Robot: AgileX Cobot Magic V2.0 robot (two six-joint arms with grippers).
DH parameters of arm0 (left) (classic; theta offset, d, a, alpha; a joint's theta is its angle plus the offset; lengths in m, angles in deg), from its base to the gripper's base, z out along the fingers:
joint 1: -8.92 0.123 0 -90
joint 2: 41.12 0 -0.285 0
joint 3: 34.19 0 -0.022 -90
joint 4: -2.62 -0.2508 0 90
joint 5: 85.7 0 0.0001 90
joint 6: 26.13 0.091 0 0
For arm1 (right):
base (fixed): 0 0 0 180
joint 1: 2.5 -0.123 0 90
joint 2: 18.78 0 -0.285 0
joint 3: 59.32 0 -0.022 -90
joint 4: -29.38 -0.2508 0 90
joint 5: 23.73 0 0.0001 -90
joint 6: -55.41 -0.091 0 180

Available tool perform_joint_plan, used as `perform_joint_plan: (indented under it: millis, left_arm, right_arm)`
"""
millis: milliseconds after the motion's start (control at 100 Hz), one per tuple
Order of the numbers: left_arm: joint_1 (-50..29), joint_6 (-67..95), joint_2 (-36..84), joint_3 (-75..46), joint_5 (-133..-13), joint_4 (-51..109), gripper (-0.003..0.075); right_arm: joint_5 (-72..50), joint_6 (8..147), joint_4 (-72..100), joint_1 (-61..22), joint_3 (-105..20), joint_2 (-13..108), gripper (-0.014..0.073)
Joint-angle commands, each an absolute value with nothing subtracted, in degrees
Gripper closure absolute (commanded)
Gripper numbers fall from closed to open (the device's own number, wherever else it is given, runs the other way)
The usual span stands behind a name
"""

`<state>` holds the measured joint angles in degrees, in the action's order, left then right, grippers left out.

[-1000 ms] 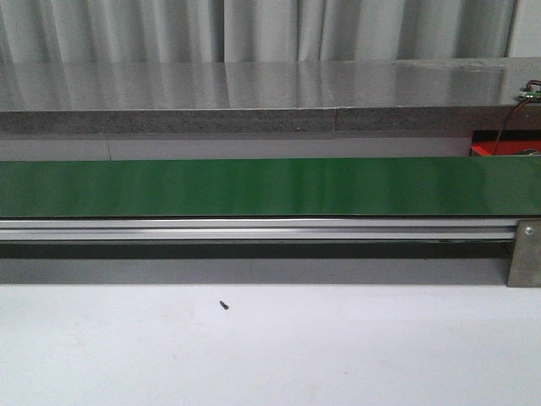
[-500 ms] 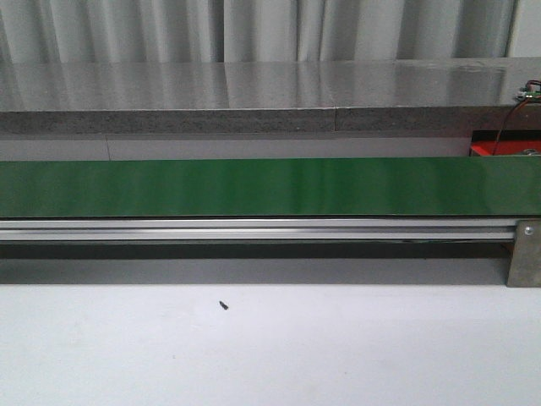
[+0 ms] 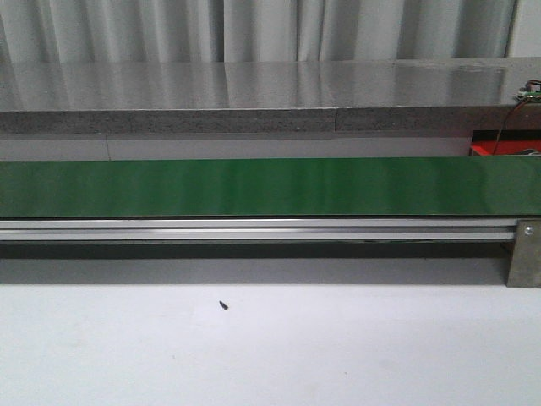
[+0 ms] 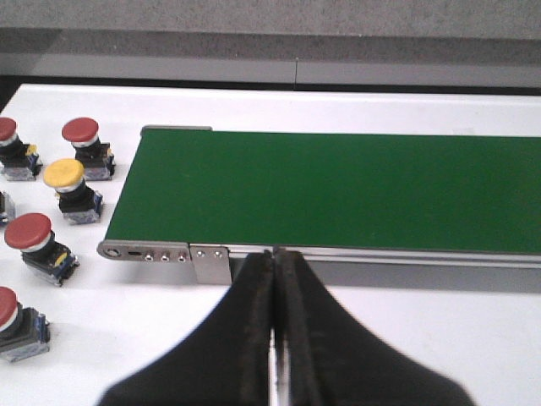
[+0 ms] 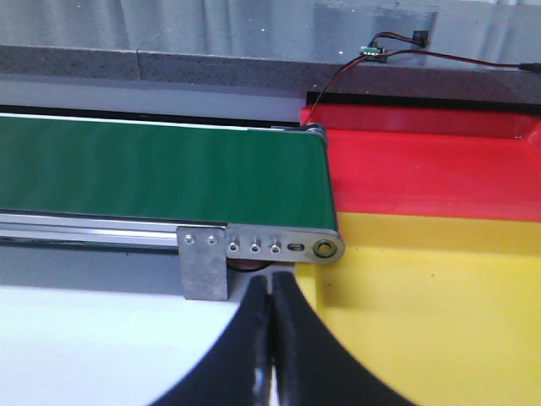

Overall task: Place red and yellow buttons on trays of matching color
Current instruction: 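Move the left gripper down toward a red push-button on the table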

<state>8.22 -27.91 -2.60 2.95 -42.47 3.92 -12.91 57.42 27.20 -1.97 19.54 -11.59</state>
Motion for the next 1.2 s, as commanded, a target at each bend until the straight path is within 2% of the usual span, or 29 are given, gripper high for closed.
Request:
perform_joint_plan:
  millis: [0,220,270,320,370,420,490,560,800,1190]
  left_arm:
    - [8.3,-28.5,-0.4,0.9,-45.9,4.5,0.074]
    - [8.3,-28.5,1.7,0.9,-45.0,4.7,0.0736]
    - [8.3,-28.5,1.8,0.9,-43.9,5.5,0.0706]
    - [8.3,-28.5,1.8,0.9,-43.0,6.0,0.0634]
    - [8.3,-28.5,1.8,0.9,-42.6,6.0,0.0526]
    - [8.3,-28.5,1.8,0.9,-42.0,6.0,0.0379]
    - [8.3,-28.5,1.8,0.9,-41.9,6.0,0.0216]
    - [8.3,-28.5,1.8,0.9,-41.9,6.0,0.0128]
    - [8.3,-33.7,1.8,0.9,-40.0,3.9,0.0113]
    - [8.3,-58.1,7.5,0.5,-38.0,-25.4,0.0113]
  right_arm:
    - [-17.2,57.6,27.9,-2.1,18.5,-12.6,0.0662]
    - [-17.2,57.6,27.9,-2.1,18.5,-12.6,0.0662]
    - [-17.2,57.6,27.9,-2.1,18.5,-12.6,0.0662]
    - [-17.2,57.6,27.9,-2.1,18.5,-12.6,0.0662]
    - [-17.2,57.6,27.9,-2.1,18.5,-12.6,0.0662]
    - [-17.2,57.6,27.9,-2.1,18.5,-12.6,0.0662]
    - [-17.2,57.6,27.9,-2.1,18.5,-12.6,0.0662]
    - [-17.2,57.6,27.9,-2.1,18.5,-12.6,0.0662]
    - [-17.2,57.6,27.9,-2.1,18.5,-12.6,0.0662]
    - [-17.2,57.6,27.9,-2.1,18.5,-12.6,0.0662]
